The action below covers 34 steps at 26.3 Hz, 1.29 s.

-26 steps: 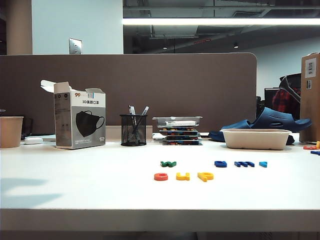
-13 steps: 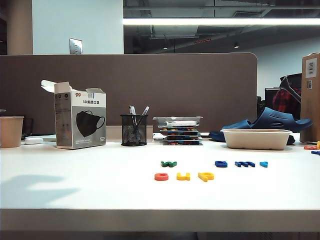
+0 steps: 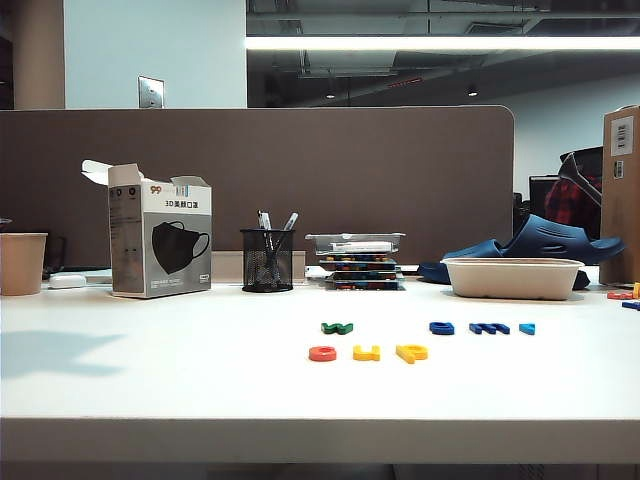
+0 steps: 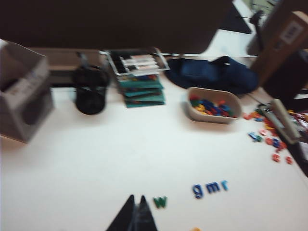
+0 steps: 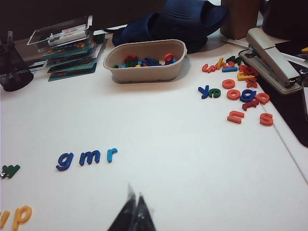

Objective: Select the appropriate letters from the row of letter magnets placed on the table to arrange into the word "cup".

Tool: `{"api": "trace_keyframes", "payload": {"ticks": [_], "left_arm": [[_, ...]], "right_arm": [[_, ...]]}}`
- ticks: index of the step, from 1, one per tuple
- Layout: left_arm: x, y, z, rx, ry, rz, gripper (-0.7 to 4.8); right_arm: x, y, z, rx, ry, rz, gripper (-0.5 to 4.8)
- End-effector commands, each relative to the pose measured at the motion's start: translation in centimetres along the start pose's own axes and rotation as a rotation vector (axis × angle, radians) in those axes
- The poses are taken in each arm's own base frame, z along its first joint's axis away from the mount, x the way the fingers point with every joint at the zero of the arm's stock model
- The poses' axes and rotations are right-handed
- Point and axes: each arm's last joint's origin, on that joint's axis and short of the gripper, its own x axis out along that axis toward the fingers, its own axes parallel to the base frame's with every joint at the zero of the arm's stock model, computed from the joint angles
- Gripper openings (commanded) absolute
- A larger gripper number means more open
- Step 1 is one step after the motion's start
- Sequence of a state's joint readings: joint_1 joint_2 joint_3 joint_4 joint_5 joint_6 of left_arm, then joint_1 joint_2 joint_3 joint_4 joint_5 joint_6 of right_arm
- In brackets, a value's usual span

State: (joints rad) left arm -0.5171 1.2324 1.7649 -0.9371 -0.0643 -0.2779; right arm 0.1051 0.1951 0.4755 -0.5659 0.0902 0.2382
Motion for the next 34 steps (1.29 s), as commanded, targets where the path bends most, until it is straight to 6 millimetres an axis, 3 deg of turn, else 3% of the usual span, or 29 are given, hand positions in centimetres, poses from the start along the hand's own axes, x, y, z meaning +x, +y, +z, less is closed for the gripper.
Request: {"api": "trace_keyframes", "payload": {"ticks": [1,6,9,18,21,29,32,34], "left_arm": [[-0.6,1.4,0.9,0.063,-0.068,0.062,-0.05],[-1.3,4.2,1.7,0.084,-0.116,0.15,-0.05],[-3.2,5.7,1.9,0.126,-0.156,0.243,-0.05],[-8.9,5.5,0.8,0.193,-0.237,0.353,-0.05],[-11.4,4.9,-0.9,0.197,-0.277,0.35,-0.05],[-14.7,4.4,-6.6,0.16,-0.307,0.341,-0.05],[-15.8,4.4,-9.3,0.139,-0.331,0.331,-0.05],[-16.6,4.4,-12.2,0.116,-0.351,0.323,-0.05]], "right_arm": [[-0.1,-0.1,-0.2,0.033,-0.07,0.016,-0.07],[0.5,-0.3,-1.4,0.036,-0.097,0.022,-0.07],[1.2,-0.5,-2.6,0.036,-0.099,0.025,-0.07],[2.1,-0.7,-3.7,0.025,-0.103,0.022,-0.07],[2.5,-0.8,-4.2,0.01,-0.101,0.021,-0.07],[2.6,-0.8,-4.3,-0.026,-0.105,0.011,-0.07],[2.7,-0.9,-4.6,-0.046,-0.105,0.0,-0.07],[2.8,-1.0,-5.2,-0.049,-0.117,0.002,-0.07]]}}
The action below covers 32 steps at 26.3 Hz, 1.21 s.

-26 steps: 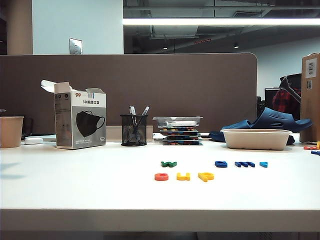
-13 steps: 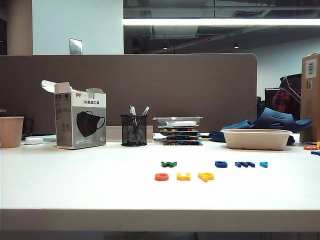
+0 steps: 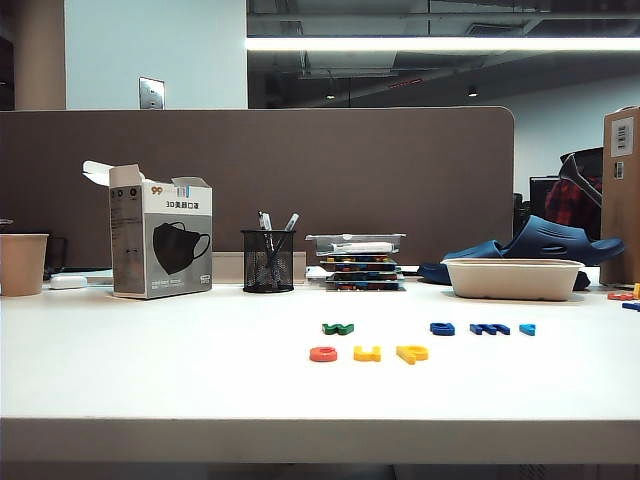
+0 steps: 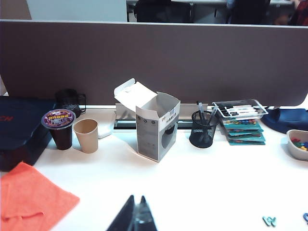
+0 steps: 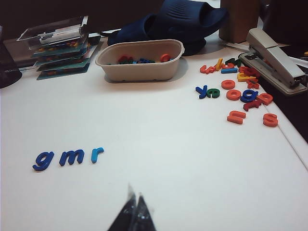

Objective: Select the appropriate letters from the row of letter magnets placed on the table to arrange into the word "cup".

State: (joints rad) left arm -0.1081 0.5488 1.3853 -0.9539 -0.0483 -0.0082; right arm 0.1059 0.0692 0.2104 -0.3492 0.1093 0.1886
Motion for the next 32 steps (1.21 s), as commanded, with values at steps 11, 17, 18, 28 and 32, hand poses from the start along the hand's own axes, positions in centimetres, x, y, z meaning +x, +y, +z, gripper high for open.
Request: {"api": "trace_keyframes", "payload": {"ticks": [11,17,18,28,32], "left_arm": [[-3.6,0.2,-8.2,-0.065,-0.041,-0.009,-0.05],[-2.9,0.2,-13.0,-0.078,-0.085,-0.016,-0.05],[-2.4,0.2,-13.3,-0.078,-0.075,-0.023,-0.05],[5.1,-0.4,-17.6,-0.074,-0.104,-0.106,-0.05],[7.4,-0.5,-19.6,-0.078,-0.134,-0.099,-0.05]], "right_arm": [[0.8,-0.3,-2.5,-0.033,-0.007,0.005,-0.07],[1.1,-0.4,-3.1,-0.046,0.009,0.003,-0.07],[1.1,-0.4,-3.1,-0.055,0.008,0.002,-0.07],[1.6,-0.6,-4.2,-0.069,0.027,-0.003,-0.06],[1.6,-0.6,-4.2,-0.089,0.025,-0.005,-0.06]]}}
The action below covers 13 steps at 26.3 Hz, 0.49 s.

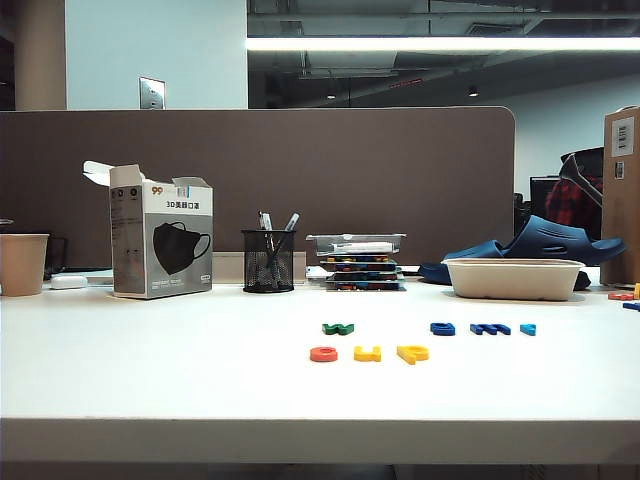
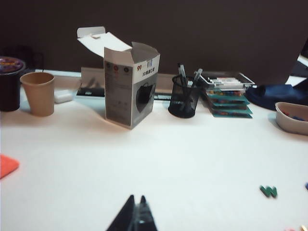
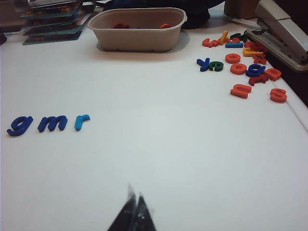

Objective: Select the appropriate letters from the row of letter magnets placed on the table to arrange into the word "cup".

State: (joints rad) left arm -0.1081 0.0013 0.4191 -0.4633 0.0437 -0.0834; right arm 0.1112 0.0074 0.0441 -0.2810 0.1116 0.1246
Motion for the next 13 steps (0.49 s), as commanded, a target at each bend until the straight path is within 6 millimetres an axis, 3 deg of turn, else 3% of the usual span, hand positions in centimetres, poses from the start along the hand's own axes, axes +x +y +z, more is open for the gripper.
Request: {"api": "trace_keyframes", "payload": {"ticks": [1,8,13], "left_arm": [[1.4,0.2,-1.2,-0.001,-0.065,0.0,-0.05],[4.1,0.7,-5.9,0.009,-0.085,-0.004,-0.05],[4.6,0.8,-7.3,0.009,-0.09,-0.007,-0.05]], "right_arm": [[0.0,0.0,0.0,-0.024,-0.011,-0.003,-0.06],[0.0,0.0,0.0,-0.027,-0.012,-0.009,-0.06],[0.0,0.0,0.0,-0.027,-0.011,-0.009,-0.06]]}}
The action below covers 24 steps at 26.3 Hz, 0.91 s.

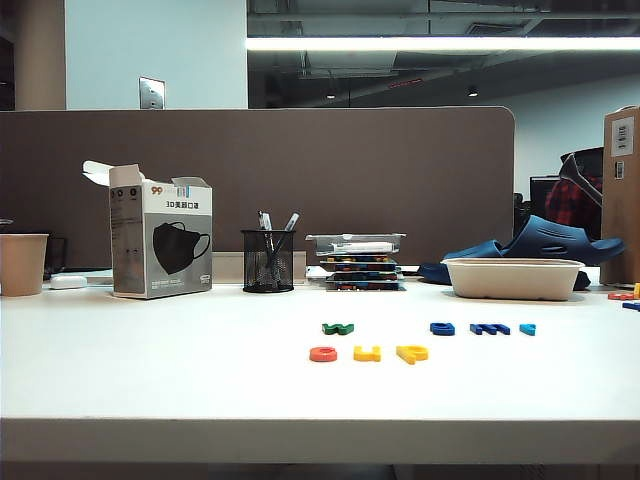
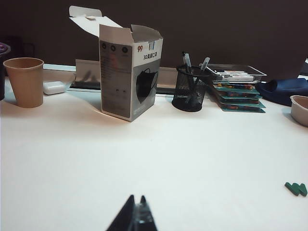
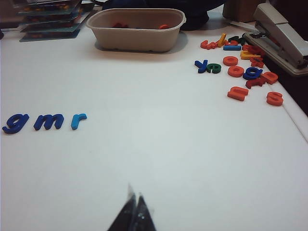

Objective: Select the appropriate letters from the row of letter magnets placed on the table to arrange into the word "cup".

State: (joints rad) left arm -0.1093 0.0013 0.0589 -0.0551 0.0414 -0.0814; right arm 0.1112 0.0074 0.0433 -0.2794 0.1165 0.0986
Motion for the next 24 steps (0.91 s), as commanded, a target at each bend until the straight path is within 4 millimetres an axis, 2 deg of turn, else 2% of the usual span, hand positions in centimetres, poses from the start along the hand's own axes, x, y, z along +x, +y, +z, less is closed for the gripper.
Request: {"api": "trace_keyframes", "payload": {"ticks": [1,5,24], "left_arm": [[0.15,0.02,-0.13,0.005,-0.043,-0.004,-0.05],[0.33,0.08,-0.75,0.025,-0.05,-0.003,-0.05],[0.34,0.07,-0.9,0.023,-0.034,-0.01,-0.05]], "right_arm": [[-0.01,-0.02,-0.03,-0.001,-0.01,-0.005,-0.05],[-0.01,-0.02,-0.03,-0.001,-0.01,-0.005,0.04],[-0.01,-0.02,-0.02,-0.001,-0.011,-0.004,0.04]]}}
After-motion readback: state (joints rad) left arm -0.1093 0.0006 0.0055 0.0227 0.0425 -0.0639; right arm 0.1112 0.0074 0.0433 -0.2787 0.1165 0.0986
